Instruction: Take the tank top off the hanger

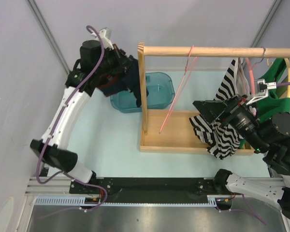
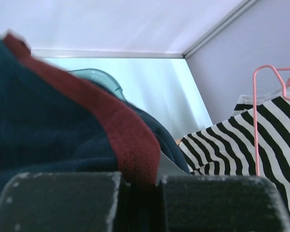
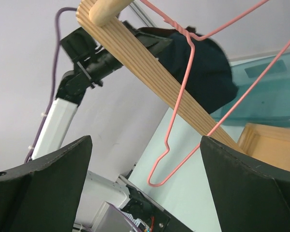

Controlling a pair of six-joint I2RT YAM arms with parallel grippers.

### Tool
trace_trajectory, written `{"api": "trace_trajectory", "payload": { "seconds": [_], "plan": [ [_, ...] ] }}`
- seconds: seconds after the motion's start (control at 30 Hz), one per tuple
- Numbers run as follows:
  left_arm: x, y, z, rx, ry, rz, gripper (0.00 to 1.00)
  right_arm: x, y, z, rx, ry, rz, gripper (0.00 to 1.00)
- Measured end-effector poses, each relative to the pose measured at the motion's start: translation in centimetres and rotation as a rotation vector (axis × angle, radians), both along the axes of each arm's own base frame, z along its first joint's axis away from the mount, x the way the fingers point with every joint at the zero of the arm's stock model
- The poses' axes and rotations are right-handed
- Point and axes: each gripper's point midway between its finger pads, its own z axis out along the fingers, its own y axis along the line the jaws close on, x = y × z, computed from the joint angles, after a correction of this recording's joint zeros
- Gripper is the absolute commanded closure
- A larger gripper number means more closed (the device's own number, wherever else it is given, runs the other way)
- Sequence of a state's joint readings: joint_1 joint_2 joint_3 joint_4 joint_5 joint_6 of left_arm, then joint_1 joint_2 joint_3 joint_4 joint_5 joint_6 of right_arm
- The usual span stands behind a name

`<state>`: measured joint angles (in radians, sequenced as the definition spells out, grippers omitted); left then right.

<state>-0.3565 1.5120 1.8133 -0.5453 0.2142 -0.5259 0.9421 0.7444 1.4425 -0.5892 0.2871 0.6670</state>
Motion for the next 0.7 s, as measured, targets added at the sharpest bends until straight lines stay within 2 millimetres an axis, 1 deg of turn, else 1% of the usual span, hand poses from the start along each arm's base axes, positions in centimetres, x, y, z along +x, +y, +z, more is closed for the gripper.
{"api": "trace_trajectory", "payload": {
  "seconds": [0.1,0.2,0.27,0.33,0.4,0.47,0.53,0.63,0.7],
  "plan": [
    [2.2,-1.8,-1.3,-0.016,0.024,-0.049,1.0,-0.1,-0.3,0.2,-0.004,-0.013,-0.001,0.0],
    [4.2,-3.3,-3.0,-0.031,0.06,-0.081,1.0,-0.2,-0.4,0.9,0.001,-0.023,-0.002,0.0],
    [5.1,-4.1,-4.8,-0.038,0.104,-0.1,1.0,-0.3,-0.5,1.6,0.009,-0.034,-0.002,0.0],
    [5.4,-4.5,-6.1,-0.043,0.137,-0.112,1.0,-0.4,-0.7,1.8,0.013,-0.039,-0.003,0.0],
    [5.6,-4.8,-7.4,-0.046,0.161,-0.117,1.0,-0.4,-0.6,1.8,0.011,-0.04,-0.003,0.0],
    [5.8,-4.9,-8.1,-0.044,0.172,-0.12,1.0,-0.3,-0.6,1.8,0.008,-0.04,-0.004,0.0],
    [6.5,-5.0,-8.9,-0.049,0.181,-0.119,1.0,-0.3,-0.6,1.8,0.006,-0.04,-0.004,0.0],
    [7.9,-4.7,-10.8,-0.049,0.211,-0.106,1.0,-0.3,-0.6,1.7,0.004,-0.041,-0.004,0.0],
    [9.3,-4.1,-12.9,-0.046,0.247,-0.082,1.0,-0.3,-0.6,1.7,0.001,-0.04,-0.004,0.0]
  ]
}}
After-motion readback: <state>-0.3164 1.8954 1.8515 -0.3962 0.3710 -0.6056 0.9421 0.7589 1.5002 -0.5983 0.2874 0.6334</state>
